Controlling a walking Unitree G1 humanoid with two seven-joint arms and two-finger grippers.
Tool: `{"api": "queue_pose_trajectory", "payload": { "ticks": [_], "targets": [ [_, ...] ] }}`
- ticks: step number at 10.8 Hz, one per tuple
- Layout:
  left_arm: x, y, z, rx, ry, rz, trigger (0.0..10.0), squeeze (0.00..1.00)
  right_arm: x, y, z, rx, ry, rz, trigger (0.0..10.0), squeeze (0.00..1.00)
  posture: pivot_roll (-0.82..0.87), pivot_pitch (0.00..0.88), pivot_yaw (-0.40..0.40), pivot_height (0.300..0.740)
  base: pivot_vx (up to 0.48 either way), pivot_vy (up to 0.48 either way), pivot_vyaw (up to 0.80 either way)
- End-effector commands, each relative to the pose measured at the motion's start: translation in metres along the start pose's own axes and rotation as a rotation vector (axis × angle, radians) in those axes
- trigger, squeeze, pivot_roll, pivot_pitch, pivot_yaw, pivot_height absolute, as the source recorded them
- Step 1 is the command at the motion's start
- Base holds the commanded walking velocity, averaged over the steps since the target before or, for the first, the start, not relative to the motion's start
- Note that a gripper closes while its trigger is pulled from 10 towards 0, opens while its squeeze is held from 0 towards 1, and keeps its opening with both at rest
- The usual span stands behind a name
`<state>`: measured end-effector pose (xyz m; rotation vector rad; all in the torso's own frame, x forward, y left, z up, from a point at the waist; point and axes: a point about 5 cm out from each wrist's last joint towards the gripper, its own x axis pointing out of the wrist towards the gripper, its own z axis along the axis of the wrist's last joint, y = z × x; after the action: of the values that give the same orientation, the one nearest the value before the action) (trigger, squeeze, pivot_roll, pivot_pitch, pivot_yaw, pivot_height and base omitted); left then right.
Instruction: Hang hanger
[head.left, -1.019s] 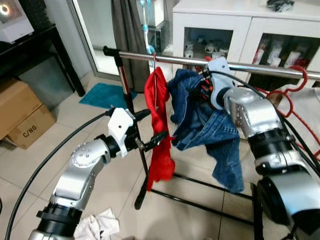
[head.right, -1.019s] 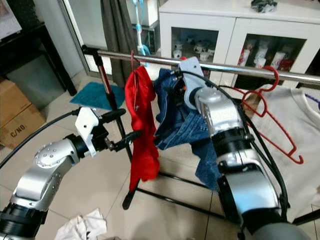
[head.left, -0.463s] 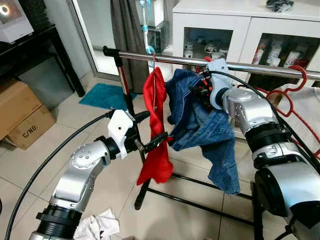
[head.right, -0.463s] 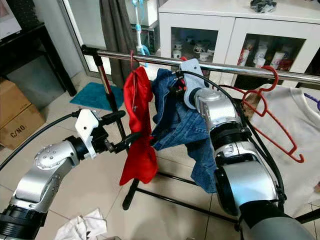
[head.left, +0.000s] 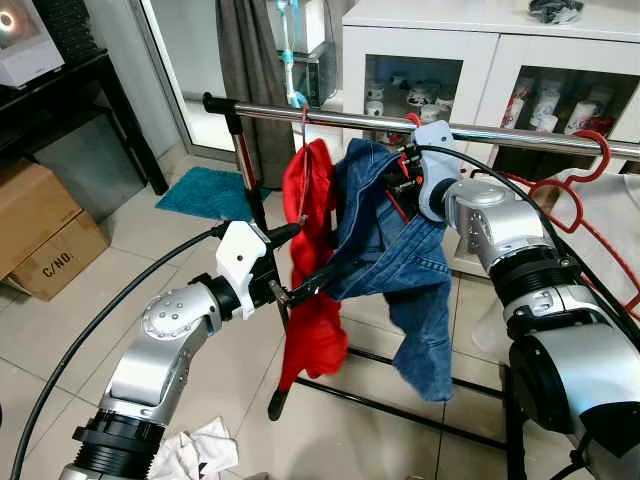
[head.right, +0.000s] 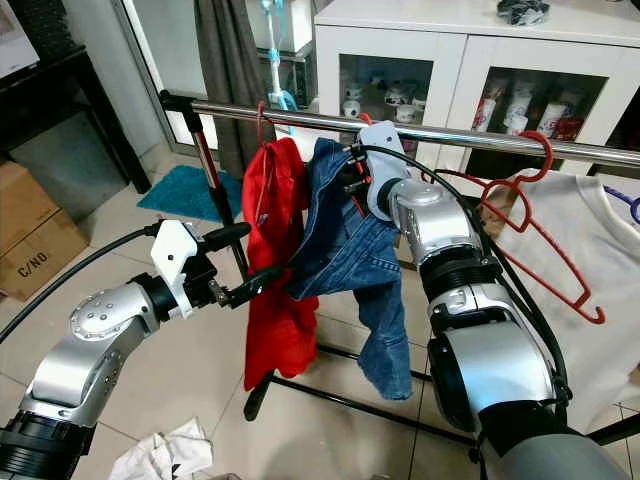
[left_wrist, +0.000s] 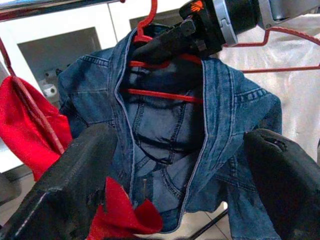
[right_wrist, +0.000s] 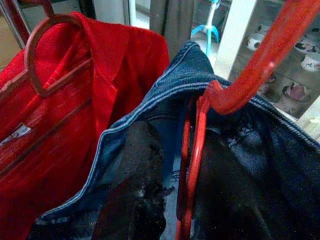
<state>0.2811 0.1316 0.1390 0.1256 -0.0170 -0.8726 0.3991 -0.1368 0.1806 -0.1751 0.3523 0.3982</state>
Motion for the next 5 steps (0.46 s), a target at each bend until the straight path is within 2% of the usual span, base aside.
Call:
{"api": "queue_pose_trajectory", "payload": {
  "ticks": [1, 5],
  "targets": [
    [0.0000, 0.0015, 0.0013, 0.009, 0.002, 0.003, 10.0, 0.00, 0.0009, 0.0023, 0.0090, -0.001, -0.024, 0.018, 0.0, 0.00, -0.09, 0.000, 0.094, 0.740, 0.000, 0.000, 0.00],
    [0.0011, 0.0009, 0.0003, 0.016, 0.011, 0.000, 10.0, 0.00, 0.0019, 0.0022, 0.0047, -0.029, -0.001, 0.025, 0.0, 0.00, -0.09, 0.000, 0.089, 0.740, 0.000, 0.000, 0.00]
  ]
}}
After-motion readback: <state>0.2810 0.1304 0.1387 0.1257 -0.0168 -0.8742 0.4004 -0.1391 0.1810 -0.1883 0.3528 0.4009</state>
